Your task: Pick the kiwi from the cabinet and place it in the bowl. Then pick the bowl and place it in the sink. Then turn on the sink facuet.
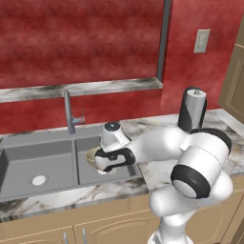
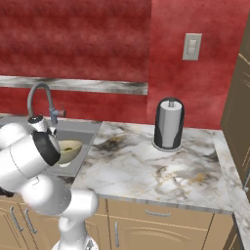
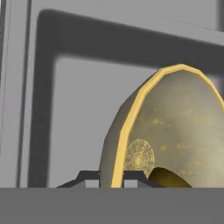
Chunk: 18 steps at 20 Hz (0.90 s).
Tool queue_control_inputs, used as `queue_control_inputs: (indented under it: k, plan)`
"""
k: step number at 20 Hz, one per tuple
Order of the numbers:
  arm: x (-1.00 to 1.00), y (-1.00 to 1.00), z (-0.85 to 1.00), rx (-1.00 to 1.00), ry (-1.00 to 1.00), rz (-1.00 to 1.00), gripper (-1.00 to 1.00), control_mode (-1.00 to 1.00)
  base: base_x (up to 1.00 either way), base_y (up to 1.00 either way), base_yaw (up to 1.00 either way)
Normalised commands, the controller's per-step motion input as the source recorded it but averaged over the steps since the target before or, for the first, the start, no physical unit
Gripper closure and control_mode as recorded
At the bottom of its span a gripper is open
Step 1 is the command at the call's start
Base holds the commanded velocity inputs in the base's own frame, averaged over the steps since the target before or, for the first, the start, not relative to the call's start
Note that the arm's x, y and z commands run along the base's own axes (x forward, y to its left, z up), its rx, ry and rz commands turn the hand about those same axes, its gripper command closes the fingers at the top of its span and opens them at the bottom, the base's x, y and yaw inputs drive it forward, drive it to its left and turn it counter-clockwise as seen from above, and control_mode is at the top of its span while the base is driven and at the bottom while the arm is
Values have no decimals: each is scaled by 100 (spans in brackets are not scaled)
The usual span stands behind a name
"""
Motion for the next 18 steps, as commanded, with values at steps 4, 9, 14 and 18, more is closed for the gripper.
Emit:
queue_control_inputs:
  k: [4,9,14,18]
  plan:
    - [31,4,-35,0,-1,0,100,-100,0,0,0]
    - [38,7,-29,0,0,0,100,-100,0,0,0]
    - [47,17,-26,0,0,0,100,-100,0,0,0]
    - [33,23,-30,0,0,0,100,-100,0,0,0]
